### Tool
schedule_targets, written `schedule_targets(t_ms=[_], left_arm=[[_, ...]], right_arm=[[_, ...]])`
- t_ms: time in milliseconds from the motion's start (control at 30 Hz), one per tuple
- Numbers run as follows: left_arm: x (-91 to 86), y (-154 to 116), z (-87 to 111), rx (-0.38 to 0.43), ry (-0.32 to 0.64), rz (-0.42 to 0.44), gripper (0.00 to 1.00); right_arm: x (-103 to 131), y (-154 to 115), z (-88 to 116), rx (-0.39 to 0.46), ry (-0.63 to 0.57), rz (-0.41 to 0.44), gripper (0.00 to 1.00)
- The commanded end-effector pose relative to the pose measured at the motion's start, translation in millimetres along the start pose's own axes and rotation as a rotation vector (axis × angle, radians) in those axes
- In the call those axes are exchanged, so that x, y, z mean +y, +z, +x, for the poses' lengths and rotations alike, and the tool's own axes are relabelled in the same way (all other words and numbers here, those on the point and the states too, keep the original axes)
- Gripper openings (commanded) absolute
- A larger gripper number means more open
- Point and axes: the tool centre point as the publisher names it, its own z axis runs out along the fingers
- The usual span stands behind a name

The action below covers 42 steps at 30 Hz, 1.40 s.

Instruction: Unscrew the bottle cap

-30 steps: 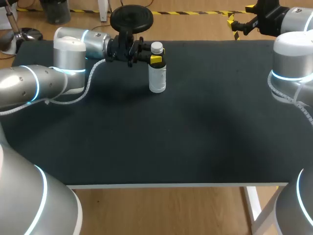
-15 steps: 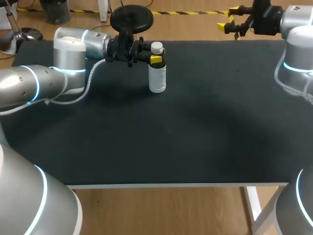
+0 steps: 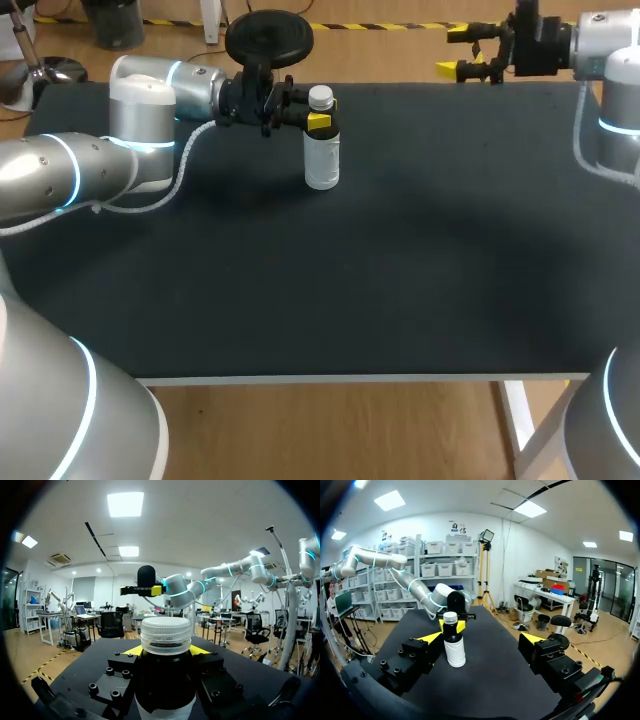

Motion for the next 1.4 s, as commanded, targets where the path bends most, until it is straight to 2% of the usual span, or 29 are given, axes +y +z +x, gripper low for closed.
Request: schedule_targets(t_ms=[33, 467, 1100, 1400], left_arm=[[0.0, 0.4, -0.7, 0.001, 0.001, 0.000, 0.00], [0.0, 0.4, -0.7, 0.001, 0.001, 0.000, 0.00], [0.0, 0.4, -0.7, 0.001, 0.001, 0.000, 0.00], [0.0, 0.4, -0.7, 0.001, 0.001, 0.000, 0.00]], right_arm=[[-3.0, 13.2, 7.7, 0.025, 0.002, 0.000, 1.00], [-7.1, 46.3, 45.3, 0.107, -0.009, 0.025, 1.00], [-7.1, 47.6, 42.9, 0.111, -0.004, 0.034, 1.00], [-2.4, 76.7, 57.0, 0.107, -0.023, -0.007, 1.00]])
